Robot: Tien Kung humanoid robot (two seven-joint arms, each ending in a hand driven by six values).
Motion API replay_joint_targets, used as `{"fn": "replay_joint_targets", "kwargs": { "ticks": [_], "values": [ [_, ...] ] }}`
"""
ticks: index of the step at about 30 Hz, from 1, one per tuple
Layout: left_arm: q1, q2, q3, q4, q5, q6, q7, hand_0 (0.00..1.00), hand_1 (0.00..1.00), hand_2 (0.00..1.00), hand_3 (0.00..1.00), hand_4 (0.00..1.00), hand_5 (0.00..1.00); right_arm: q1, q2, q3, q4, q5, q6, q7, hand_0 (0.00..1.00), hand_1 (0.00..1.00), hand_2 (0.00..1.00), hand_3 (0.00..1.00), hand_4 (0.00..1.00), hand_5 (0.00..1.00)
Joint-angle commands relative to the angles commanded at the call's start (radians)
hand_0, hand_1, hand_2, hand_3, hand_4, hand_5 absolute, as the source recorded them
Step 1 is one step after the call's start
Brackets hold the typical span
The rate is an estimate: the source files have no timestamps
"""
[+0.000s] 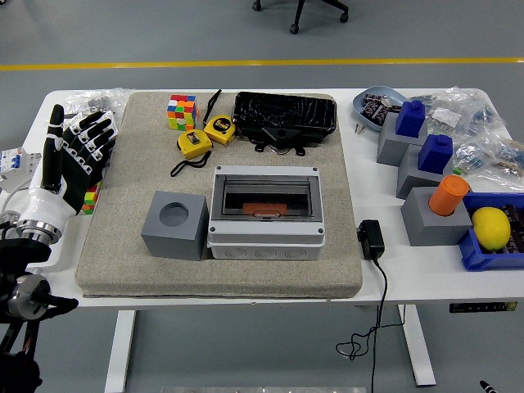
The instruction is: Fetch the battery,place it into the box,close the lid of the box
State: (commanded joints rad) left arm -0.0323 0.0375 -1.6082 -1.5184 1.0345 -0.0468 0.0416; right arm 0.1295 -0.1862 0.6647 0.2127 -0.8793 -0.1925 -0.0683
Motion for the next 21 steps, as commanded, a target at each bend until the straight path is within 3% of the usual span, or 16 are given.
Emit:
{"fn": "replay_joint_targets", "kwargs": {
  "ticks": [21],
  "values": [
    [0.001, -0.005, -0.002, -0.004, 0.034, 0.014, -0.012, 0.83, 0.811, 0.752, 0.737, 0.998, 0.874, 0.001, 0.002, -0.001, -0.001, 0.001, 0.003, -0.004, 0.749, 0.697, 0.714, 0.756, 0.998, 0.998]
  ]
}}
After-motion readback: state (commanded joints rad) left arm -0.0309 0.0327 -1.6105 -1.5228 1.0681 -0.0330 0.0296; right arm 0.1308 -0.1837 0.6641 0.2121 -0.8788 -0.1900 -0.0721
